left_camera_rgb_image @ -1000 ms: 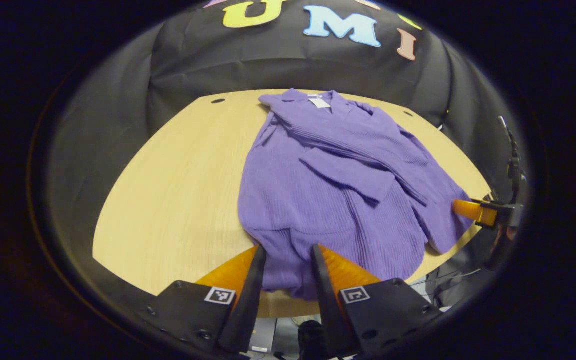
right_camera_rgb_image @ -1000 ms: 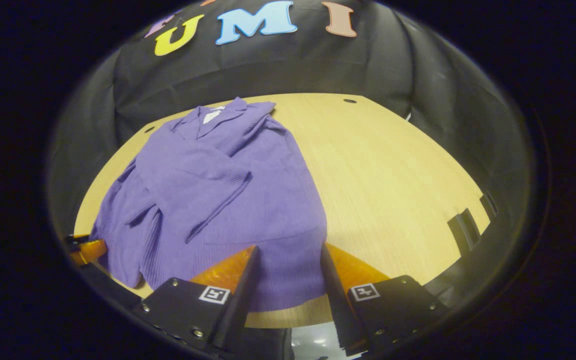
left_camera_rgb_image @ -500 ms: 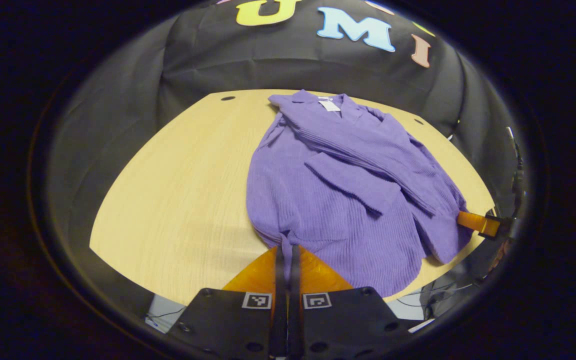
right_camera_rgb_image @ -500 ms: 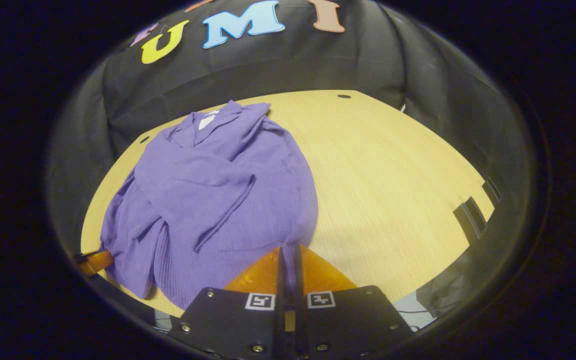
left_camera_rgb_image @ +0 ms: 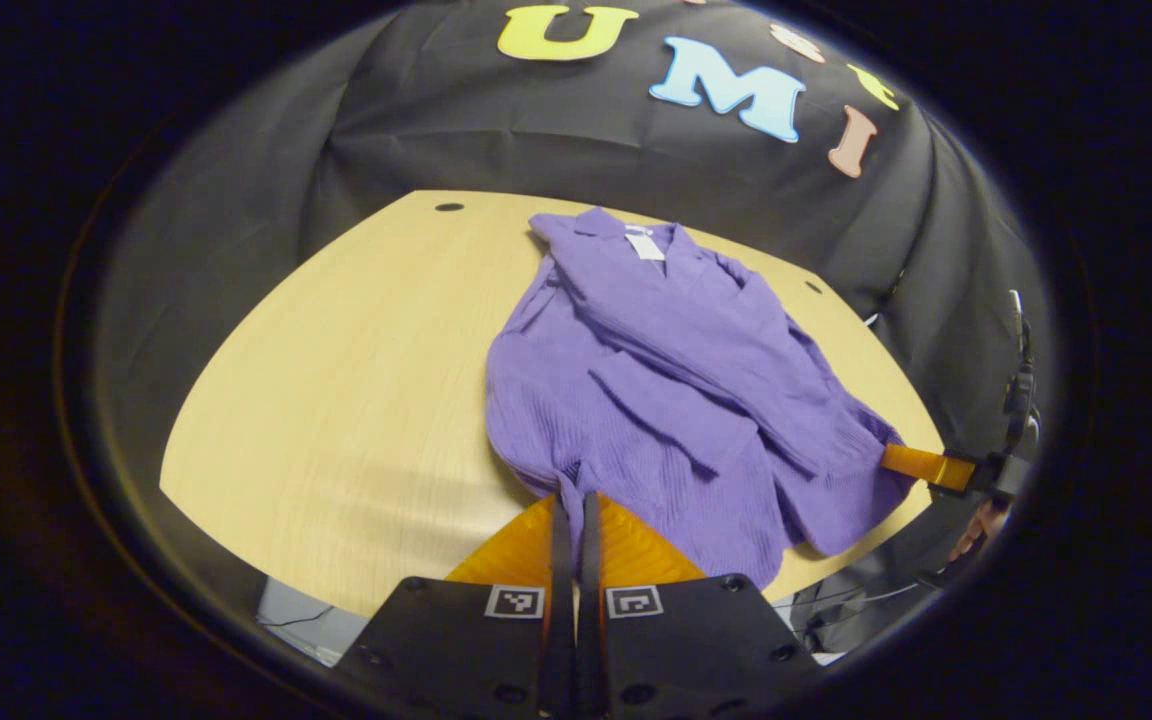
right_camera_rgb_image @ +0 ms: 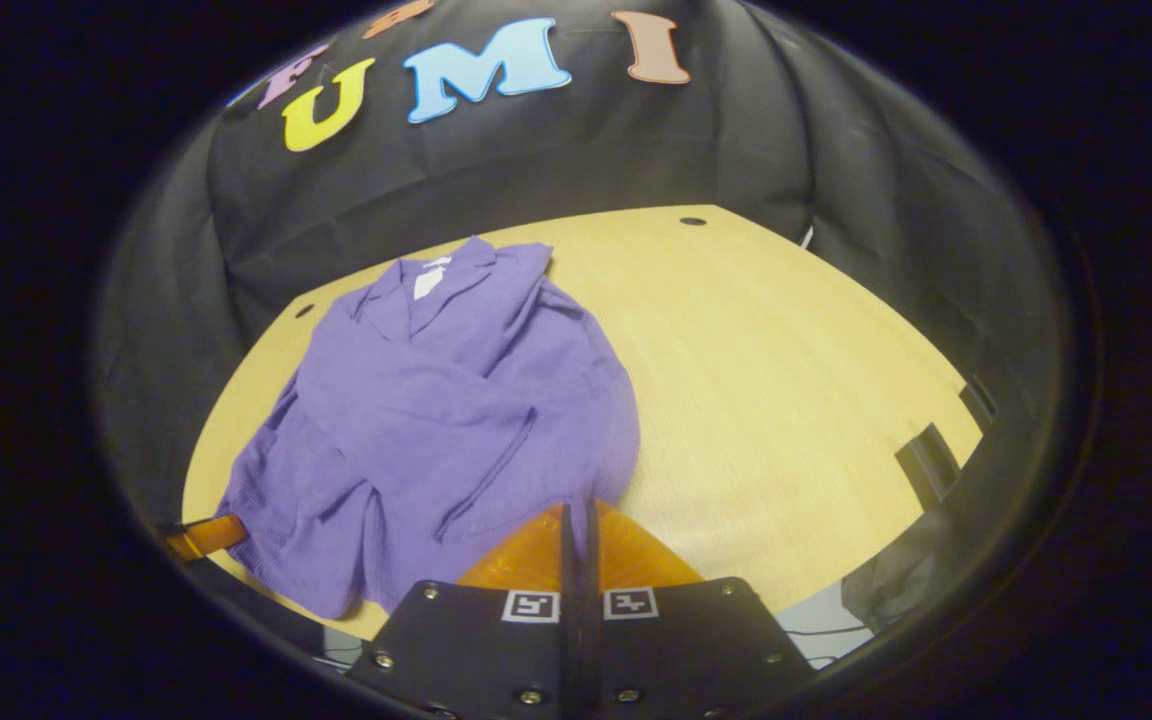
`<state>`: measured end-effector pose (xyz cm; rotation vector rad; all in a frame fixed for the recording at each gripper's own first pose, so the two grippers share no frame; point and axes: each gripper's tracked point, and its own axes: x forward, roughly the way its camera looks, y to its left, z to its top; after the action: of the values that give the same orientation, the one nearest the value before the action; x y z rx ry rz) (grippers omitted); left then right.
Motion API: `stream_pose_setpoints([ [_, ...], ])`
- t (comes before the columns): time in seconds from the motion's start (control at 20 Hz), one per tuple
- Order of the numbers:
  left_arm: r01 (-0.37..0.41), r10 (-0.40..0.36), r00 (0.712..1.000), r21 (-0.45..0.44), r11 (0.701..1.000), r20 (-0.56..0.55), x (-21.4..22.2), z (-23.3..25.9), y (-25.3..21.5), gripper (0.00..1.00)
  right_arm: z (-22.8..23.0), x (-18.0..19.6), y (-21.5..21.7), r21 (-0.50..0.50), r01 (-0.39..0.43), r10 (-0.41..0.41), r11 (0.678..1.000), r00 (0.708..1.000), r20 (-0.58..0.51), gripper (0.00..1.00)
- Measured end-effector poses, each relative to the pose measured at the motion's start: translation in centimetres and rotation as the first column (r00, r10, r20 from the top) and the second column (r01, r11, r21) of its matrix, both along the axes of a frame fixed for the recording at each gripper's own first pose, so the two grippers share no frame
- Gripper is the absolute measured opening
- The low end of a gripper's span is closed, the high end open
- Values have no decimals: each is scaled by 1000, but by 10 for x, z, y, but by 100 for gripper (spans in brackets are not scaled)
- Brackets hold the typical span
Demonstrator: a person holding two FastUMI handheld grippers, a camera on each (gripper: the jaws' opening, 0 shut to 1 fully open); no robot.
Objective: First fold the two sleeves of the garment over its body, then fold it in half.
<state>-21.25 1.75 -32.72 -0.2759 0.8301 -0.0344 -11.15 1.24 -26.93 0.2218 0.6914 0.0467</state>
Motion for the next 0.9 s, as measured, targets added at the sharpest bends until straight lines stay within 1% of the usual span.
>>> stream_pose_setpoints([
  [0.05, 2, -2, 1000, -7, 1000, 18, 4, 9, 0, 7, 9, 4, 0, 8, -3, 3, 1000, 1000, 13, 2],
  [0.15, 7, -5, 999, -33, 999, 50, 15, 29, -3, 8, 28, 9, 2, 15, -22, 21, 1000, 999, 45, 2],
  [0.25, 10, -5, 997, -57, 998, 81, 28, 49, -5, 9, 46, 19, 8, 17, -53, 51, 998, 995, 83, 1],
  [0.3, 8, -2, 995, -63, 998, 98, 36, 58, -6, 7, 55, 24, 11, 18, -73, 71, 997, 992, 101, 1],
  [0.45, -6, 18, 991, -86, 996, 133, 59, 84, -8, 7, 82, 44, 20, 34, -122, 116, 992, 983, 142, 1],
  [0.6, -16, 30, 984, -81, 997, 175, 91, 107, -4, 8, 109, 74, 26, 41, -159, 149, 986, 971, 187, 1],
  [0.75, -30, 48, 980, -94, 995, 195, 121, 122, -3, 8, 119, 98, 31, 53, -195, 182, 979, 964, 192, 1],
  [0.9, -35, 52, 972, -81, 996, 230, 151, 137, -3, 7, 129, 122, 32, 51, -220, 205, 974, 957, 206, 1],
])
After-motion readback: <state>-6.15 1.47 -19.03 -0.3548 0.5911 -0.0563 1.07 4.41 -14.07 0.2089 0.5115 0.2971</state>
